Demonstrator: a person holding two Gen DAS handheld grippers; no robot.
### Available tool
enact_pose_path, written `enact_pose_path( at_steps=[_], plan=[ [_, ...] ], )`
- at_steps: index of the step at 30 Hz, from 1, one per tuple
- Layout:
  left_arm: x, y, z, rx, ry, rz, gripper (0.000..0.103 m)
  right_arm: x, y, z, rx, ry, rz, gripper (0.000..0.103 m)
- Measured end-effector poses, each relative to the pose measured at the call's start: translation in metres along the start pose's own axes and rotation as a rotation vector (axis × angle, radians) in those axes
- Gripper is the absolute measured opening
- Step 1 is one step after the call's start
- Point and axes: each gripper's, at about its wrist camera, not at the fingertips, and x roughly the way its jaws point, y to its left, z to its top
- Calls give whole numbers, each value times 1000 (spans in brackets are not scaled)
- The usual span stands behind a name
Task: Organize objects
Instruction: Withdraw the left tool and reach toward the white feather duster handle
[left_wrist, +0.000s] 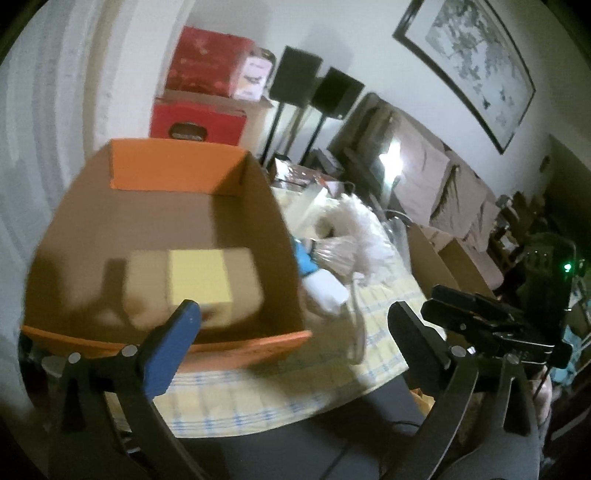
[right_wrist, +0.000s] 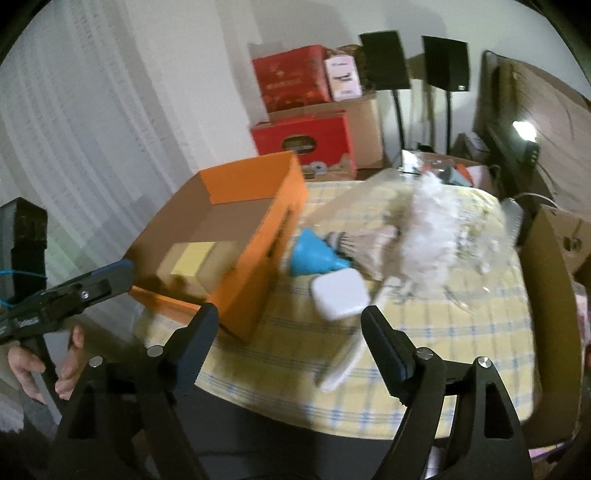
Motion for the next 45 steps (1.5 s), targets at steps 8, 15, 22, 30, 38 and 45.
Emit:
enact_pose_path(
  at_steps=[8, 15, 22, 30, 38, 45],
  plan=[
    [20, -46, -8, 89, 36, -37, 101, -21, -40, -10, 62, -15, -92, 87],
    [43, -76, -21, 154, 79, -68, 101, -28, -68, -22, 103, -15, -151, 87],
    [68, -94, -35, 187, 132, -70, 98, -21, -86, -28, 153, 1, -137, 87],
    [98, -109, -50, 245, 186, -43, 68, -6, -102, -30, 209, 19, -83, 85],
    [132, -105, -57, 232, 255, -30, 44, 15, -104, -25, 217, 48, -18, 73],
    [153, -86, -58, 149, 314, -60, 26, 50, -106, -19, 255, 93, 69, 62]
  ],
)
